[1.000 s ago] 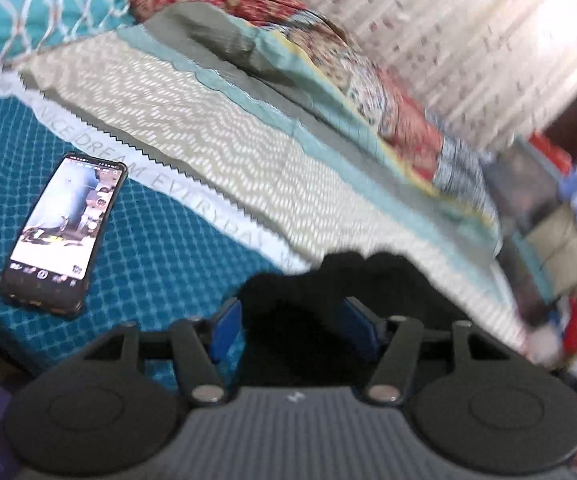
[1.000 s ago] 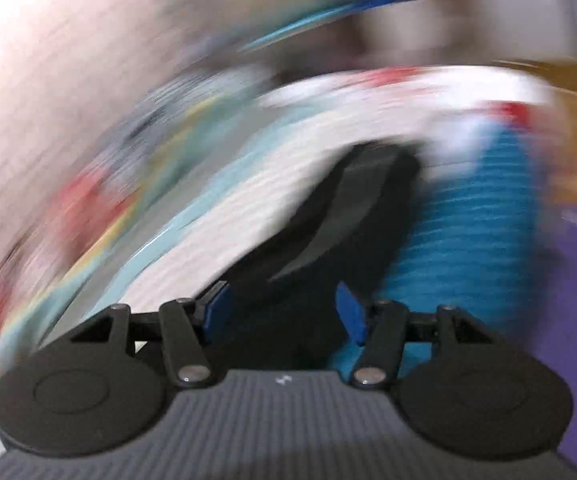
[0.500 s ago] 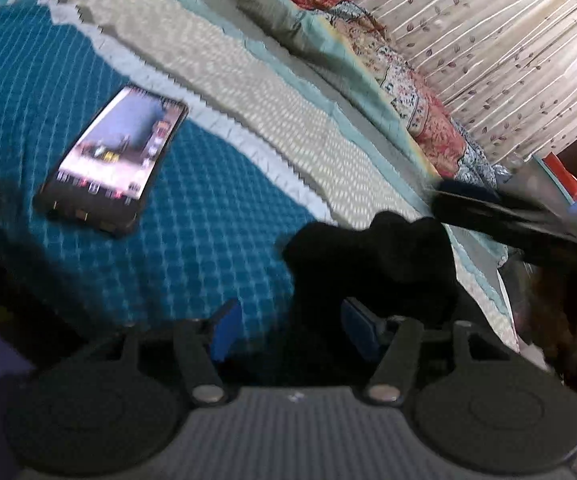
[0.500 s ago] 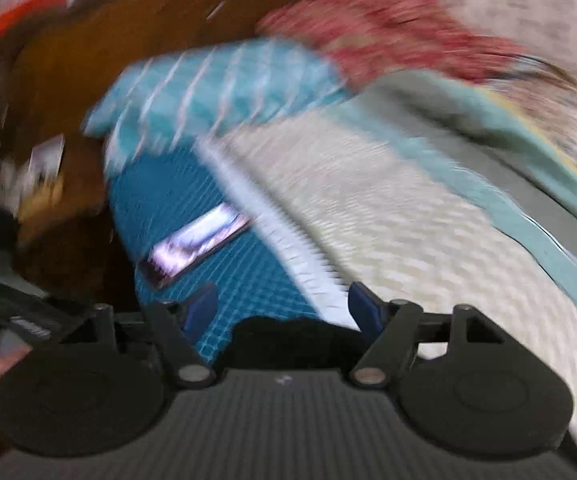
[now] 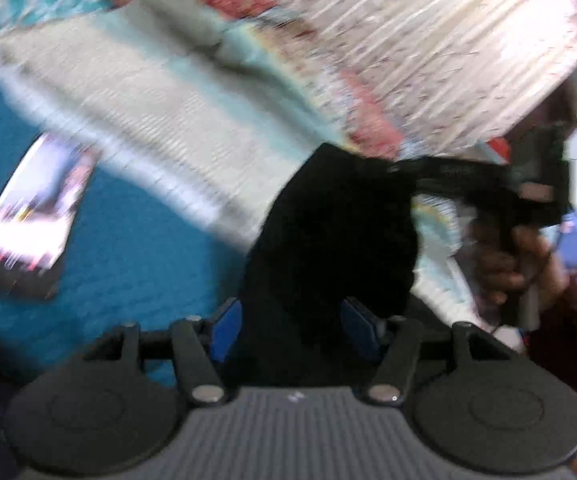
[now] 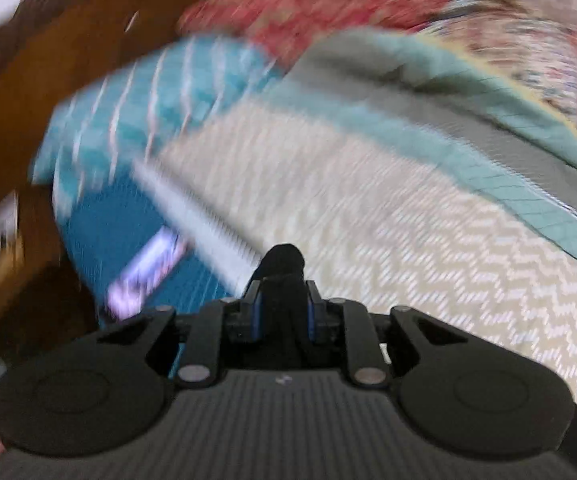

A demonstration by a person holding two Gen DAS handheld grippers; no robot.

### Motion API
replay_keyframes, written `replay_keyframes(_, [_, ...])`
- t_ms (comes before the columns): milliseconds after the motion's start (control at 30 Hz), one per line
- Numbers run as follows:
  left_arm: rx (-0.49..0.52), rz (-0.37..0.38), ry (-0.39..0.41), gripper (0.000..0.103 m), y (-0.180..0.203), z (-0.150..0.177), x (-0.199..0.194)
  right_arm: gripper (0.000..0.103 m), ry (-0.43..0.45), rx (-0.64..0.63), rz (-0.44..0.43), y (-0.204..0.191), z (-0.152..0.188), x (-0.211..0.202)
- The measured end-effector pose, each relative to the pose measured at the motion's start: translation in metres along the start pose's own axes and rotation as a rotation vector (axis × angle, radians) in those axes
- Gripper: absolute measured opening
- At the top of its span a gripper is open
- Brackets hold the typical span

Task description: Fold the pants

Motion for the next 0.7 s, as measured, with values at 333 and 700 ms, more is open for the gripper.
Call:
replay_keyframes(333, [0.19, 0.145, -0.088, 0.018, 0.06, -0.026, 0.079, 0.023, 0.208, 0.003, -0.068, -0.008, -0.035, -0.021])
replay_keyframes(700, [-0.299, 0.013, 0.017, 0.015, -0.02, -0.054, 0.14, 0.023, 0.202, 0.014, -0.226, -0.028, -0.012, -0.012])
Point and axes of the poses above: each gripper's, at about its wrist camera, not at the fingertips, and x roughly the way its jaws point, y to its right, z to its underside, the point moved 5 cm from there along x, roughly the way its jaws point, and after that the axes turned 3 degrees about -x, right-handed, at the moved point
